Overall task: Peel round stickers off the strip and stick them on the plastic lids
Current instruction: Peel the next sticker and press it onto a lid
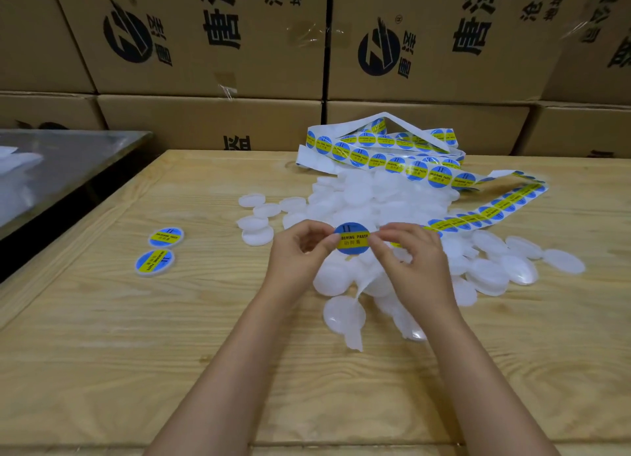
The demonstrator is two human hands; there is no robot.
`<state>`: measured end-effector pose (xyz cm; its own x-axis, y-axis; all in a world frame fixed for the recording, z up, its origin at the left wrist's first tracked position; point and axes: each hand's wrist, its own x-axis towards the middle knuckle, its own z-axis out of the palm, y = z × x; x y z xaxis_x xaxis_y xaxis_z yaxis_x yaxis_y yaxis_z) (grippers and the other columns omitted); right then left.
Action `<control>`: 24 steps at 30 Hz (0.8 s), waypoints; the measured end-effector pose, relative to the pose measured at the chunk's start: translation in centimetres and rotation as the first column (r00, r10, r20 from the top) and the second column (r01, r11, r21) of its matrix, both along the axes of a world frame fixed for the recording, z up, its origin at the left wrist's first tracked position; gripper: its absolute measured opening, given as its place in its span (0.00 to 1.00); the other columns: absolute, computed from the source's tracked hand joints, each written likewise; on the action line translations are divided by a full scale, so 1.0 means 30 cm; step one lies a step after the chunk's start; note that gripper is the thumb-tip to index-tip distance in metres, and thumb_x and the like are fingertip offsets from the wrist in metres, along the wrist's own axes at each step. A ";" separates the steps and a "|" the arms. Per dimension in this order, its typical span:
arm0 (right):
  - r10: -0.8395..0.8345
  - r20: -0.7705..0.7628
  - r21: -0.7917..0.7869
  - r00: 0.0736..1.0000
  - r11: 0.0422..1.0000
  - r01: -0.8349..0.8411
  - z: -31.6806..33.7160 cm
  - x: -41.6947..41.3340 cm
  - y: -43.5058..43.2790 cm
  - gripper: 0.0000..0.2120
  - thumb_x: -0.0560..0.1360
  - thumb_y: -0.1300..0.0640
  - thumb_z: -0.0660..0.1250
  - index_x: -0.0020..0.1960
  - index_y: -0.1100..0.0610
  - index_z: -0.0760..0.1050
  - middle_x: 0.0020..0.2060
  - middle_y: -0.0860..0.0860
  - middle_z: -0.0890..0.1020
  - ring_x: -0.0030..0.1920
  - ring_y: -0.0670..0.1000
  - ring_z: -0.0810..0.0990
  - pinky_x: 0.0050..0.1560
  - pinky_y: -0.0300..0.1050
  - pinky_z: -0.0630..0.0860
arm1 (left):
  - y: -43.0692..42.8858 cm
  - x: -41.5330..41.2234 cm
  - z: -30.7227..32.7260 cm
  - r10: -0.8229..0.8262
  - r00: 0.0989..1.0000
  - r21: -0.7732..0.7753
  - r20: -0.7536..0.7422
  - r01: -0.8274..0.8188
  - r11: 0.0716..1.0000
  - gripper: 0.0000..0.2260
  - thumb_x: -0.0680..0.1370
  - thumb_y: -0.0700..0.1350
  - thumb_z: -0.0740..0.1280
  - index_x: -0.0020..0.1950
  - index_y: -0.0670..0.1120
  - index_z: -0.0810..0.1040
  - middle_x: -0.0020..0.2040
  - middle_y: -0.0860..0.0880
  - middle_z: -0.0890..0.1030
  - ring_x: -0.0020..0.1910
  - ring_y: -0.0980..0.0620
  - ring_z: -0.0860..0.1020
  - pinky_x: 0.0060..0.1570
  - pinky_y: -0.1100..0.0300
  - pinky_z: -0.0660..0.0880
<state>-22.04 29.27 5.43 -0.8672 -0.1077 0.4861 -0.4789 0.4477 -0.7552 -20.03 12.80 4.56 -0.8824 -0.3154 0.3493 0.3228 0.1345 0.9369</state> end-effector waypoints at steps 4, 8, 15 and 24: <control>0.076 0.078 -0.110 0.994 0.992 -0.067 -0.007 0.014 -0.027 0.04 0.70 0.56 0.73 0.39 0.48 0.79 0.46 0.42 0.78 0.56 0.46 0.71 0.54 0.36 0.67 | 0.004 0.007 0.003 -0.072 0.997 0.039 -0.002 0.072 0.997 0.07 0.73 0.36 0.71 0.41 0.49 0.81 0.37 0.55 0.83 0.39 0.58 0.81 0.43 0.67 0.76; 0.027 0.135 -0.233 0.990 0.973 0.005 0.004 -0.002 -0.009 0.10 0.71 0.58 0.72 0.34 0.46 0.76 0.43 0.41 0.77 0.49 0.49 0.75 0.46 0.38 0.69 | -0.043 0.007 -0.011 -0.047 0.996 -0.121 0.074 0.056 0.991 0.15 0.73 0.39 0.71 0.56 0.54 0.78 0.51 0.56 0.82 0.46 0.58 0.79 0.48 0.65 0.75; 0.006 0.075 -0.222 0.997 0.975 0.010 -0.002 -0.001 -0.016 0.11 0.73 0.57 0.70 0.41 0.41 0.75 0.42 0.41 0.76 0.46 0.48 0.75 0.45 0.39 0.70 | -0.034 0.018 -0.078 0.127 0.943 -0.690 0.309 0.130 0.712 0.32 0.59 0.68 0.70 0.59 0.56 0.74 0.52 0.60 0.76 0.50 0.59 0.75 0.55 0.57 0.70; 0.044 0.056 -0.228 0.997 0.973 -0.030 -0.019 0.006 -0.033 0.13 0.74 0.58 0.68 0.49 0.41 0.73 0.44 0.42 0.77 0.46 0.46 0.74 0.45 0.38 0.70 | -0.056 0.008 -0.087 0.061 0.970 -0.434 0.237 0.050 0.899 0.24 0.68 0.45 0.75 0.63 0.51 0.74 0.57 0.54 0.77 0.52 0.55 0.74 0.52 0.62 0.73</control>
<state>-21.84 28.27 4.87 -0.8933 -0.0333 0.4482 -0.4421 0.2446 -0.8630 -19.80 11.11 1.94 -0.9548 -0.1859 0.2318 0.0957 0.5461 0.8322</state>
